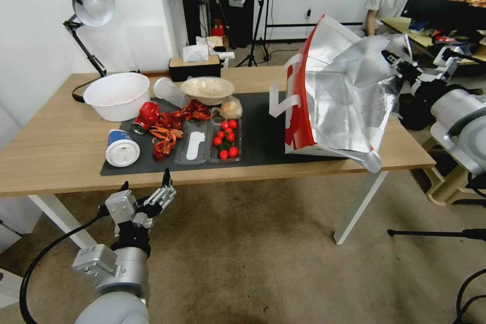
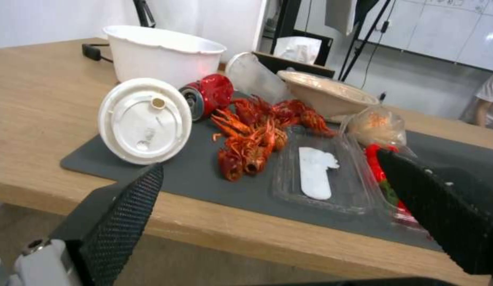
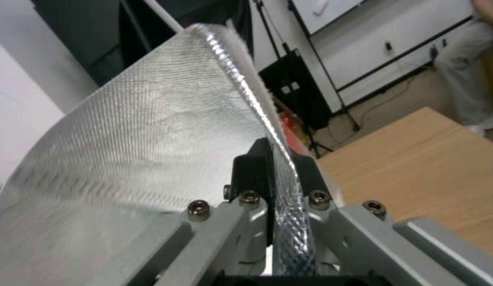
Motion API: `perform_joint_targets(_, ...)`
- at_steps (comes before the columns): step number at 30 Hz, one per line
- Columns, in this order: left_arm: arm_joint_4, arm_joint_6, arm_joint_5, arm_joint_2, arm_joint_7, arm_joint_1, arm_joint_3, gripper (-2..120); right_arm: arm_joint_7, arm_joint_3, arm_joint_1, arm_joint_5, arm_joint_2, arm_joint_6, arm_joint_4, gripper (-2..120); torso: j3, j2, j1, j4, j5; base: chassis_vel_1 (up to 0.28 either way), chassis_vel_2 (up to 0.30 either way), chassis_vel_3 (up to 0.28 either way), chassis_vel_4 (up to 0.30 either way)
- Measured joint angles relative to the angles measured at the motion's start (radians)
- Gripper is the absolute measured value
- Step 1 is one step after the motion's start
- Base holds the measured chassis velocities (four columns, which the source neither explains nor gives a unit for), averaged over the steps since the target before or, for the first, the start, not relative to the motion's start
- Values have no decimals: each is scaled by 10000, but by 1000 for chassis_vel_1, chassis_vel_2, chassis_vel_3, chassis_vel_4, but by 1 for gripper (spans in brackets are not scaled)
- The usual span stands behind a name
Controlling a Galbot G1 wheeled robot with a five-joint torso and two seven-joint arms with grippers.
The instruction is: Pick up the food delivery bag from the floor and place it on the table.
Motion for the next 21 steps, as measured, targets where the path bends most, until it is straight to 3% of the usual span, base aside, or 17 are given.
perform_joint_targets(5, -32, 11, -70, 12, -17, 14, 2, 100, 114, -26, 96, -104, 6, 9, -51, 1, 0, 0, 0, -1, 0, 0, 0, 0, 0)
perform_joint_targets(12, -65, 17, -69, 17, -18, 61, -10, 100, 254, -45, 256, -164, 21, 104, -74, 24, -1, -1, 0, 0, -1, 0, 0, 0, 0)
perform_joint_targets(14, -99, 3, -42, 6, -17, 103, -12, 100, 289, -57, 287, -289, -4, 139, -34, 37, -1, -1, 0, 0, 0, 0, 0, 0, 0)
perform_joint_targets(18, -127, 0, -28, 0, -15, 120, -12, 100, 241, -6, 201, -420, -51, 139, 50, 47, -1, -1, 0, 0, 0, 0, 0, 0, 0)
perform_joint_targets(21, -184, -1, -22, -5, -13, 126, -16, 100, -4, 131, -37, -844, -183, 159, 191, 63, -1, -2, -1, 0, 0, 0, 0, 0, 0)
